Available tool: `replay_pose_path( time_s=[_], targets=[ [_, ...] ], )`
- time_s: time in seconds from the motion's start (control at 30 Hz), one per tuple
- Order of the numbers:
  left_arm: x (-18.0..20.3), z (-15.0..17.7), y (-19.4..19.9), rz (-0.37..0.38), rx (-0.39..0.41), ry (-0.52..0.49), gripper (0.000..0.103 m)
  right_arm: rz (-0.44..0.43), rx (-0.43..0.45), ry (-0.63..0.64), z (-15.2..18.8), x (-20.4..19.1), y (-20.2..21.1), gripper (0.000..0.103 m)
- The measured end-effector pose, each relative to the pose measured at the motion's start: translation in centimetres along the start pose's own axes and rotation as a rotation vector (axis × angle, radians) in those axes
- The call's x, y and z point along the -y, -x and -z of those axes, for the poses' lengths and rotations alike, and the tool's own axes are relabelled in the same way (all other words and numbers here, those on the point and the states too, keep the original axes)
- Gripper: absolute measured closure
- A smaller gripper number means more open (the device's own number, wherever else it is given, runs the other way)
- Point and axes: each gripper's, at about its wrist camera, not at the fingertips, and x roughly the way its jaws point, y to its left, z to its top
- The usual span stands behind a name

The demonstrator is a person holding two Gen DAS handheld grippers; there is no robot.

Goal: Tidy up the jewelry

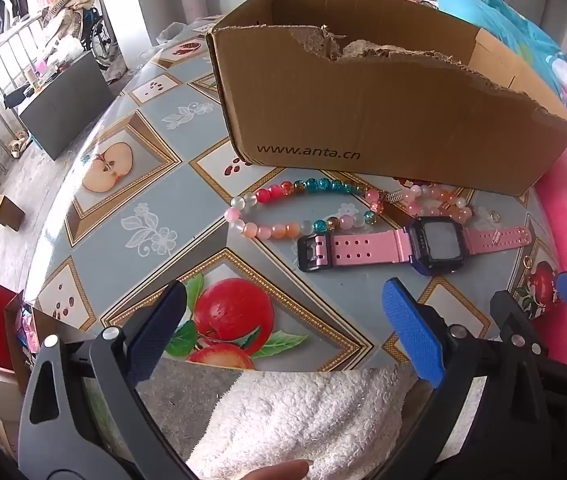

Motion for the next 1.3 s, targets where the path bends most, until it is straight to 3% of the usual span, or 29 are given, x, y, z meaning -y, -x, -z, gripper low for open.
replay_pose_path(
  time_s=[1.3],
  targets=[
    [-0.3, 0.0, 0.2, 0.001, -0.004, 0.001, 0.008, 0.028, -0.002, 0.02, -0.3, -0.2, 0.4, 0.006]
  ],
)
